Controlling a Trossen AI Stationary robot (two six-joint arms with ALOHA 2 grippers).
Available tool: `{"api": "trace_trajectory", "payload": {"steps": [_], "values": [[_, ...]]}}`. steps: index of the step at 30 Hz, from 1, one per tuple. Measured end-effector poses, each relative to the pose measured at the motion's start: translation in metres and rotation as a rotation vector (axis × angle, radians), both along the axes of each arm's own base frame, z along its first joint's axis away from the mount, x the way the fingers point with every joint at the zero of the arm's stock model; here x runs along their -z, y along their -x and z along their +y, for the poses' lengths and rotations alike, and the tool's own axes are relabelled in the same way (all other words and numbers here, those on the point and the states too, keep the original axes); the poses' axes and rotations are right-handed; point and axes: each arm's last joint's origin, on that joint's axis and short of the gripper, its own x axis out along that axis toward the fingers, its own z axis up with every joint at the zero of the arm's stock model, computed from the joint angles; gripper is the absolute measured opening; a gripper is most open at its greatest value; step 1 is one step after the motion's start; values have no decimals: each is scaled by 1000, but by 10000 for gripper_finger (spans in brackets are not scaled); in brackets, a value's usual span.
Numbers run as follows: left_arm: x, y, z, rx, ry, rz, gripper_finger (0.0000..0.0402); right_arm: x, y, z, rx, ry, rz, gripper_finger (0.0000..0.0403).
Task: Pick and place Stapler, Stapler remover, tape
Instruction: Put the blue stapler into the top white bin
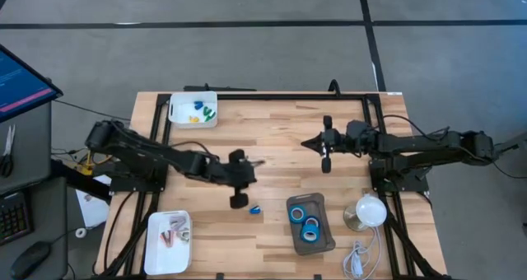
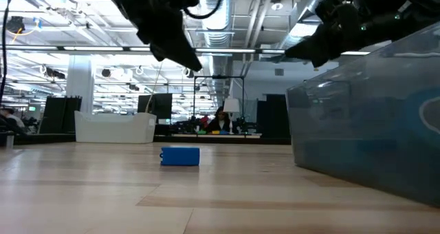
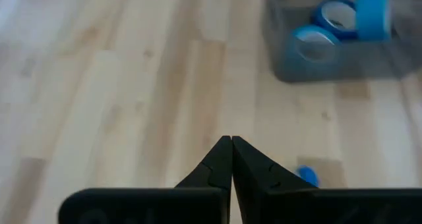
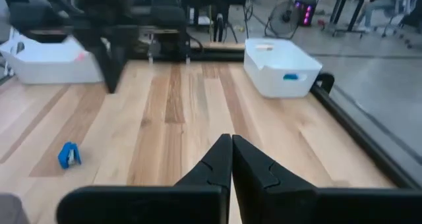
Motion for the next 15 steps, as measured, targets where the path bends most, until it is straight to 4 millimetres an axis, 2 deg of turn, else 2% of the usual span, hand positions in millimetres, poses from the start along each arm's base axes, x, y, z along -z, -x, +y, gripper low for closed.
{"api": "trace_trajectory", "payload": {"steps": [4, 7, 9, 15], "values": [[2, -10, -12, 39, 19, 66, 2, 4, 1, 0, 6, -33, 34, 3], [16, -7, -11, 125, -76, 198, 2, 5, 1, 0, 7, -37, 48, 3], [22, -7, -5, 132, -126, 231, 2, 5, 1, 0, 7, -37, 50, 3], [20, -14, 15, 83, -99, 208, 3, 5, 1, 1, 4, -41, 51, 3]]}}
